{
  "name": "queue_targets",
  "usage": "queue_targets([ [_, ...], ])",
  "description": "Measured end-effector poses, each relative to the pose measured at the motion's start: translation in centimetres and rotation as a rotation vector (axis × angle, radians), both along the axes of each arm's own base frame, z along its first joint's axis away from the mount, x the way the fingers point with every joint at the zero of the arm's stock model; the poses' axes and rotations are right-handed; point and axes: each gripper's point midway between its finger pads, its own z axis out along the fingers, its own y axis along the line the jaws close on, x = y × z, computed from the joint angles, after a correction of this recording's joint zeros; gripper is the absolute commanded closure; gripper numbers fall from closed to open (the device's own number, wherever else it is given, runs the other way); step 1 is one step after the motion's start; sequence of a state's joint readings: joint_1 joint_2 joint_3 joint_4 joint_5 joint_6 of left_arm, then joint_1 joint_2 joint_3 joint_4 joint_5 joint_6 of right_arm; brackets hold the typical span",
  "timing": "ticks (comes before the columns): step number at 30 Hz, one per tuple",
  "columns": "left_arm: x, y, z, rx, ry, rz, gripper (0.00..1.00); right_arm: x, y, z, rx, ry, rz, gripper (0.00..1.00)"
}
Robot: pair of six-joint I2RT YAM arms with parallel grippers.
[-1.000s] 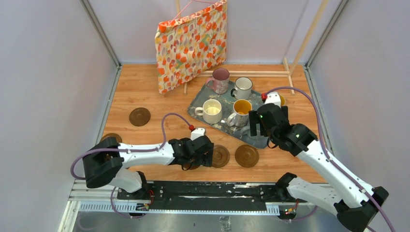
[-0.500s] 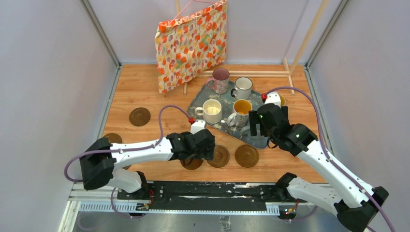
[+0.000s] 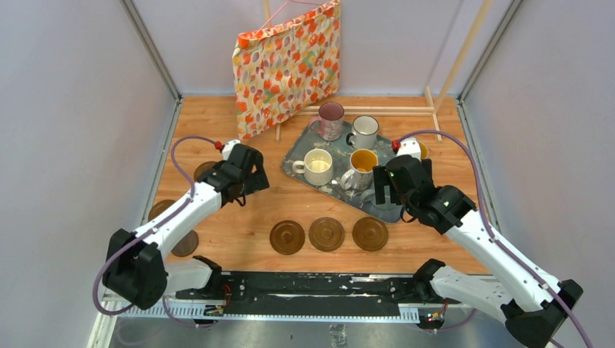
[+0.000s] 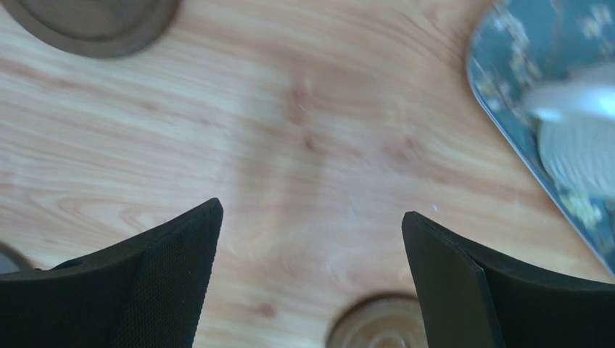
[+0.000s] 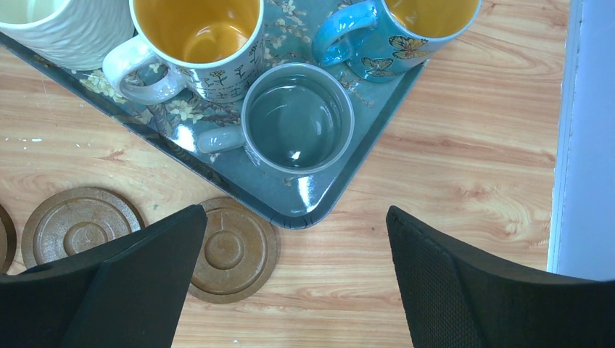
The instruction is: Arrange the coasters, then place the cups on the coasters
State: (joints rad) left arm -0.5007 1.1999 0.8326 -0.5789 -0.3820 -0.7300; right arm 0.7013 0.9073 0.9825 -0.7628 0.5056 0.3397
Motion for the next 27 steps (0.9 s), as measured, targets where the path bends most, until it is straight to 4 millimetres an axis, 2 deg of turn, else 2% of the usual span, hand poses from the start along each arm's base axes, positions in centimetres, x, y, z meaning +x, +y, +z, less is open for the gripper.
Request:
queue_targets([
  [8, 4.7, 6.1, -2.7, 0.005, 0.077, 0.157, 0.00, 0.0, 0.0, 0.0, -0.001, 0.000, 0.002, 0.00],
  [13, 7.1, 8.0, -4.0, -0.008, 0.116, 0.208, 0.00, 0.0, 0.0, 0.0, 0.000, 0.001, 0.006, 0.00],
  [17, 10.3, 9.6, -4.3, -0.028, 0.109, 0.252, 0.00, 0.0, 0.1, 0.0, -0.001, 0.002, 0.008, 0.00],
  [21, 12.4, 11.5, -5.1, -0.046, 0.120, 0.298, 0.00, 0.0, 0.1, 0.0, -0.002, 0.002, 0.010, 0.00],
  [24, 13.1, 12.7, -6.2, -0.072, 0.140, 0.325, 0.00, 0.0, 0.1, 0.0, -0.004, 0.002, 0.012, 0.00],
  [27, 12.9, 13.8, -7.5, -0.091, 0.170, 0.353, 0.00, 0.0, 0.1, 0.0, -0.005, 0.003, 0.013, 0.00],
])
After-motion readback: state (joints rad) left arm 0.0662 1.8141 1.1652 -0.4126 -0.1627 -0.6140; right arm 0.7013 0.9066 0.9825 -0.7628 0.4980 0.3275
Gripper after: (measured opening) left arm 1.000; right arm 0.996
